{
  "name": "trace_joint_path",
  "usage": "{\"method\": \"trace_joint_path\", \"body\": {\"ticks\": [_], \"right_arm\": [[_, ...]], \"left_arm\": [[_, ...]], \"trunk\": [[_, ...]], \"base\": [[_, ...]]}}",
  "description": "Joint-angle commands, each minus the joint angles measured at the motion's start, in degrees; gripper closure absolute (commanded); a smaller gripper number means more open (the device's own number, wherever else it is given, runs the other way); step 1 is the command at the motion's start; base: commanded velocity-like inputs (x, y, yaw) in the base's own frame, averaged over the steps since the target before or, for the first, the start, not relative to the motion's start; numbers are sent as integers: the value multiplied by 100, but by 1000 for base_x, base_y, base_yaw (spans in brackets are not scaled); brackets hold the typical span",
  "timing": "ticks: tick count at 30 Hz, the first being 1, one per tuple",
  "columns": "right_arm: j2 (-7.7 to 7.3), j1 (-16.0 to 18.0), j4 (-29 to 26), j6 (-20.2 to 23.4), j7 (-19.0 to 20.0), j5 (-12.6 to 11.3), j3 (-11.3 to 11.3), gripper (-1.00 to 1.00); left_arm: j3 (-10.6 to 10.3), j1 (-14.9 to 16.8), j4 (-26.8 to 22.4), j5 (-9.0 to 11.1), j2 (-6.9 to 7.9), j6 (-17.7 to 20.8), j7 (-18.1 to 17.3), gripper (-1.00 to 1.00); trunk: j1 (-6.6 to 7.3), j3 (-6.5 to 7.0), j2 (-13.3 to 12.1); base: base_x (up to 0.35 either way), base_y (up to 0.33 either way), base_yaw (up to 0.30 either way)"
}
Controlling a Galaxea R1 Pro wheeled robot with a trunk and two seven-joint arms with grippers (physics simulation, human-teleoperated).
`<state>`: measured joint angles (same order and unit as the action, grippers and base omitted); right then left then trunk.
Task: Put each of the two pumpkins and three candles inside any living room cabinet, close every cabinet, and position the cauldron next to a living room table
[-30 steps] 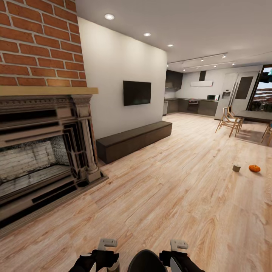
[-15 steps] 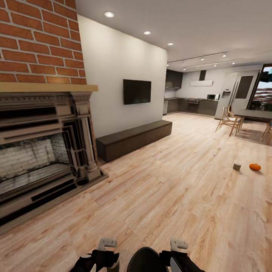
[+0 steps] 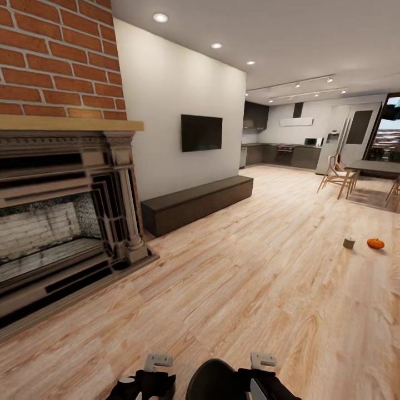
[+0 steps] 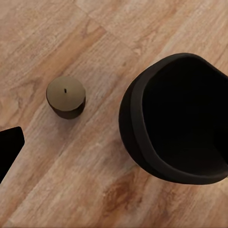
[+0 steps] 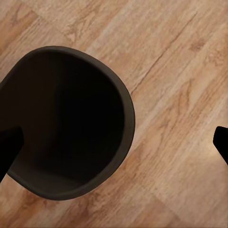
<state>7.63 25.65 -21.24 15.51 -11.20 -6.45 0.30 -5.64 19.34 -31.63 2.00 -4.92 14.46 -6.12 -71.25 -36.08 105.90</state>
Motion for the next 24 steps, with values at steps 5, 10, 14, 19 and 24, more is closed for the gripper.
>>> {"method": "trace_joint_path", "body": {"ticks": [5, 10, 14, 19, 24], "right_arm": [[1, 1, -12, 22, -31, -59, 6, -100], [1, 1, -11, 22, -31, -59, 6, -100], [1, 1, -12, 22, -31, -59, 5, -100], [1, 1, -12, 25, -31, -59, 5, -100], [1, 1, -12, 25, -31, -59, 6, -100]], "left_arm": [[-36, 5, 5, 20, -21, 31, 10, -100], [-60, 12, 15, 20, -104, 35, 21, -100], [-73, 27, -57, 44, -149, 45, 30, -100], [-74, 130, -75, 62, -275, 68, 317, -100], [-69, 147, -65, 71, -303, 58, 412, -100]], "trunk": [[-110, -96, 205], [-220, -186, 405], [-308, -258, 566], [-417, -348, 766], [-527, -437, 967]], "base": [[0, 0, 0], [0, 0, 0], [0, 0, 0], [0, 0, 0], [0, 0, 0]]}}
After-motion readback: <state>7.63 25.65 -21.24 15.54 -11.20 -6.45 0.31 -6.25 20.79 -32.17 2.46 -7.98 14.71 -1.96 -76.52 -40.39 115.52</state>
